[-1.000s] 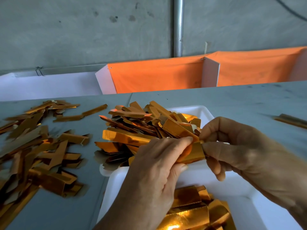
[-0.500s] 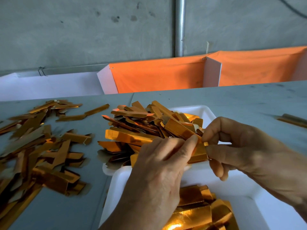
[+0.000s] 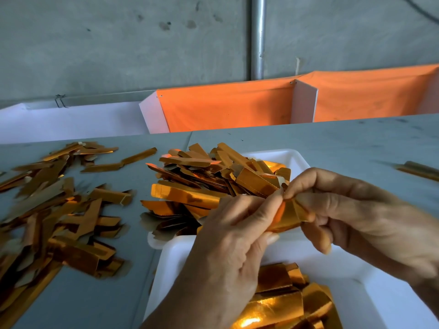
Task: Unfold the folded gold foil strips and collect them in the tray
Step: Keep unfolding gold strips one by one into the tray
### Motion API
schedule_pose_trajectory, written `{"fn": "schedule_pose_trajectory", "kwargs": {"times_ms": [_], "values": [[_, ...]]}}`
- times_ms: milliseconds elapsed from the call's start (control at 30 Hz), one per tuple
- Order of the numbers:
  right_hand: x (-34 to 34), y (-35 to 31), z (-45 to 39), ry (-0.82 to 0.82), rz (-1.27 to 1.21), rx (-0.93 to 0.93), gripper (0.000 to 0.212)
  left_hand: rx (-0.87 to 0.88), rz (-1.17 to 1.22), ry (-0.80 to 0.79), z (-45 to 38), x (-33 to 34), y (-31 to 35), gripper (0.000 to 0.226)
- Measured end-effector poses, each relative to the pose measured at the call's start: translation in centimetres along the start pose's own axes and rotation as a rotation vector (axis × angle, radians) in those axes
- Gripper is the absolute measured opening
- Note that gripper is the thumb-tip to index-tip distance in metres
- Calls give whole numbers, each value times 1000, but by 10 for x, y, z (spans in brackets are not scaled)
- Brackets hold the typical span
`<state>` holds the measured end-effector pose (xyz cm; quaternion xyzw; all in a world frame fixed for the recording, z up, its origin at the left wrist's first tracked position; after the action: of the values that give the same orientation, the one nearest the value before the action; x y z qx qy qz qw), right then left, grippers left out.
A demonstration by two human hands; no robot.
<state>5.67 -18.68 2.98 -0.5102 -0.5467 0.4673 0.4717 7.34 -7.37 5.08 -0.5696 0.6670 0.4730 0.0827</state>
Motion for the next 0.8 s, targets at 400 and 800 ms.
{"fn": "schedule_pose_trajectory", "kwargs": {"times_ms": [400,800], "values": [[3,4,-5,55,-145,-14,36,-78,251,-12,0,0,-9,48],[8,7,-8,23,-130,-8,38,-27,240,2,-1,-3,-3,49]]}}
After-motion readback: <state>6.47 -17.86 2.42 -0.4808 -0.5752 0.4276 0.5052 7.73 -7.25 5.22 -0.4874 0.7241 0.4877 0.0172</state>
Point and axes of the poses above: each hand's wrist, its own z-axis away from the middle knuckle, its own x-axis out of the palm, y = z × x, the point moved 10 cm from there along -z, towards the middle knuckle, and after that the axes turned 6 degrees about z, right-handed, at the moved point
